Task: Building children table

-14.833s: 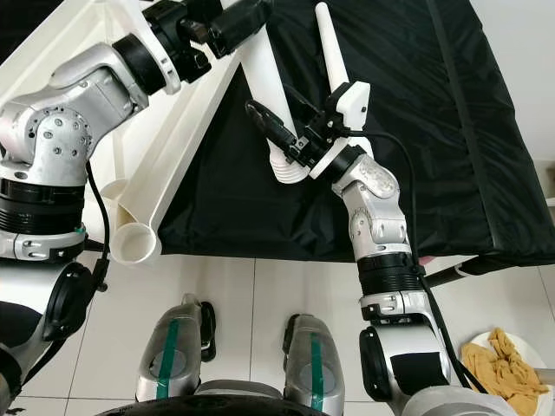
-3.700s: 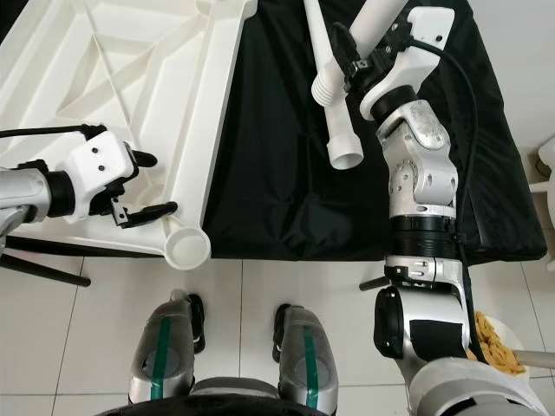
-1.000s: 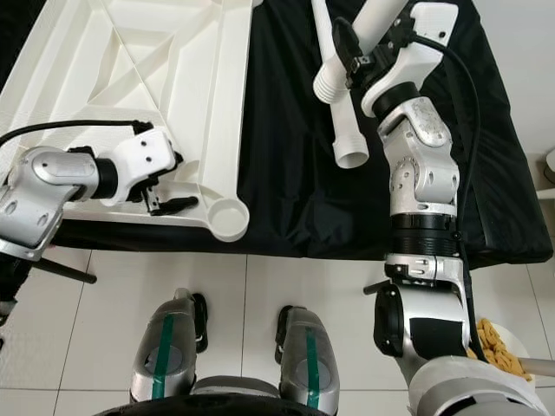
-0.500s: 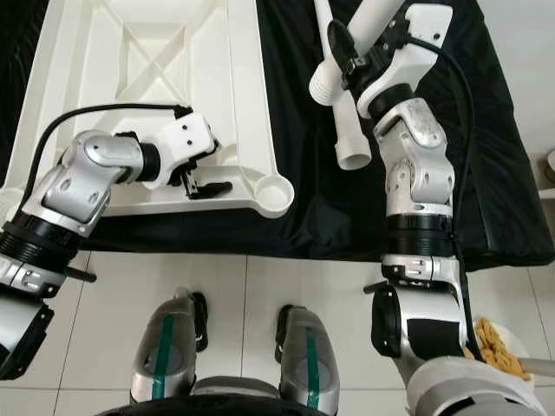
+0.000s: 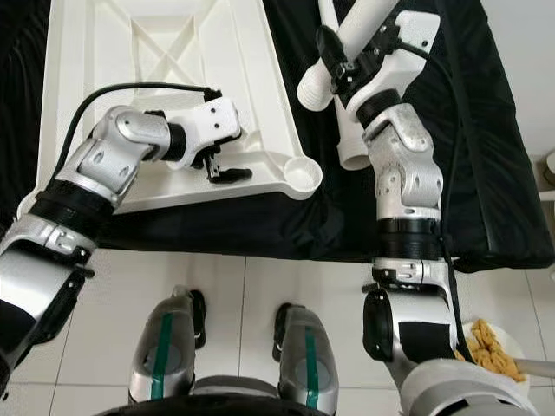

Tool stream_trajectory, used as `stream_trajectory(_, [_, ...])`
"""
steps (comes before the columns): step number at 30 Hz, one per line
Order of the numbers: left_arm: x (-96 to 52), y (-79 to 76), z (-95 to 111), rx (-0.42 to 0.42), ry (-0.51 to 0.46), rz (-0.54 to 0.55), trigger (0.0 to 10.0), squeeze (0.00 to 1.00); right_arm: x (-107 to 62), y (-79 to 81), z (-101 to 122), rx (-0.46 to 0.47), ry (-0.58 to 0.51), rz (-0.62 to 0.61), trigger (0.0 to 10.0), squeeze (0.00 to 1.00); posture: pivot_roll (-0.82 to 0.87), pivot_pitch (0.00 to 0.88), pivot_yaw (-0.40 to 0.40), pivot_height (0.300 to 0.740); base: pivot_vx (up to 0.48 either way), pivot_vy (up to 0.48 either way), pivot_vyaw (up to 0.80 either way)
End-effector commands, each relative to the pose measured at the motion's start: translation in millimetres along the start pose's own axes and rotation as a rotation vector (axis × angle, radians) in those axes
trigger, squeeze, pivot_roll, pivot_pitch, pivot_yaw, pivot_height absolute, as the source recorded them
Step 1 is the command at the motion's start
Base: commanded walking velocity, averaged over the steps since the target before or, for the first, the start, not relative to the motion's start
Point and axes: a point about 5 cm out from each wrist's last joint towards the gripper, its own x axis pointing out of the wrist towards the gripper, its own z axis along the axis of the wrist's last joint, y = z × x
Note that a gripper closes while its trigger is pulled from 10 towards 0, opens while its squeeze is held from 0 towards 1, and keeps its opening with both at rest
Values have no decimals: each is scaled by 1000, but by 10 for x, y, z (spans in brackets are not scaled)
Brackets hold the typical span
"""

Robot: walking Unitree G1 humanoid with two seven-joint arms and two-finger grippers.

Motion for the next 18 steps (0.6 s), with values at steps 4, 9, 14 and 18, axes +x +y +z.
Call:
stream_trajectory(4, [-69,268,-28,5,-2,372,10000,0,-55,-63,52,-8,-15,-21,10000,0,13,85,-54,740,0,0,0])
stream_trajectory(9, [-163,369,-116,14,25,416,10000,0,-101,-90,49,-30,-20,-33,10000,0,14,90,-47,740,0,0,0])
stream_trajectory(14, [-230,435,-141,21,26,450,10000,0,-117,-122,67,-24,-24,-53,10000,0,14,91,-41,740,0,0,0])
stream_trajectory(18, [-325,452,-34,-15,-86,448,10000,0,-166,-172,101,-31,-43,-64,10000,0,7,89,-23,740,0,0,0])
